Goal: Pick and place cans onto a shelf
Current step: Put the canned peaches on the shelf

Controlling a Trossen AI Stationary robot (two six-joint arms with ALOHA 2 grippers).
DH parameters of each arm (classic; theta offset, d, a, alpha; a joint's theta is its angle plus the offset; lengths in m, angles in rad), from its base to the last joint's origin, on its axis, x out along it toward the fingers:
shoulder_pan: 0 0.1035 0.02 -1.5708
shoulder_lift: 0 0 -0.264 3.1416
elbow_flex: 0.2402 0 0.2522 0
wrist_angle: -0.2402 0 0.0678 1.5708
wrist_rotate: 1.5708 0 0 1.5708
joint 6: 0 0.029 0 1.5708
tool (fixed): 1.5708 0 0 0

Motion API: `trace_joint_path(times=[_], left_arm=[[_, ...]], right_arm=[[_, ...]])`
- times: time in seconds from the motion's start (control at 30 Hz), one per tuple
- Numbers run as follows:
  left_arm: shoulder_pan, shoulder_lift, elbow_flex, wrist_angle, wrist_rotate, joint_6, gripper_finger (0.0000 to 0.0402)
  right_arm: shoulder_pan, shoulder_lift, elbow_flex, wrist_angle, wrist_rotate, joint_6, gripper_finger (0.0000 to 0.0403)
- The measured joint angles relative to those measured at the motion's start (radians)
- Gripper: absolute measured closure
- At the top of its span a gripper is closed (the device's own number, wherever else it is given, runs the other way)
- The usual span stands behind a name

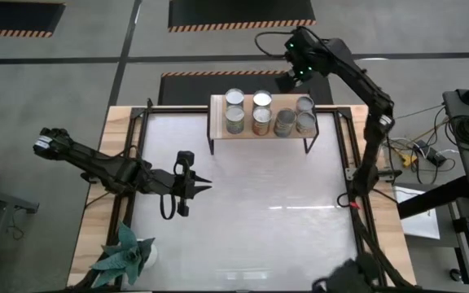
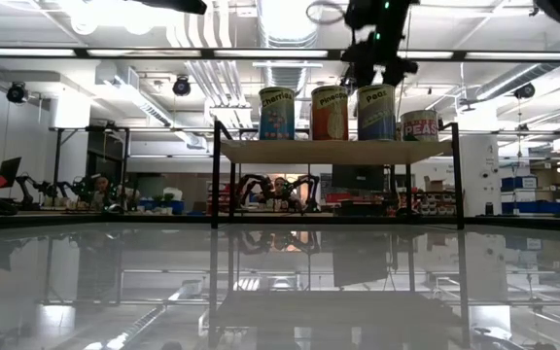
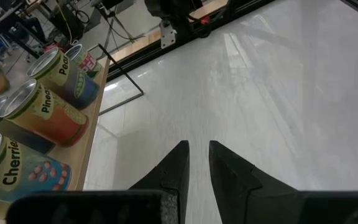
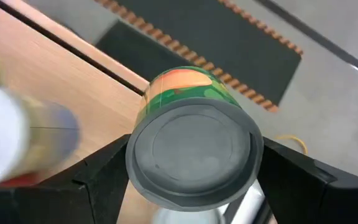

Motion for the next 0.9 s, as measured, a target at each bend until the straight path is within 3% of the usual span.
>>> trace_joint_path(times=[0.33, 0.9], left_arm=[[0.0, 0.0, 0.0, 0.0, 0.0, 0.003, 0.0358], [0.0, 0.0, 0.0, 0.0, 0.0, 0.003, 0.0358]], right_arm=[[-0.033, 0.133, 0.001, -0.118, 0.005, -0.095, 0.0109], [-0.033, 0.151, -0.001, -0.163, 0.008, -0.085, 0.0105]])
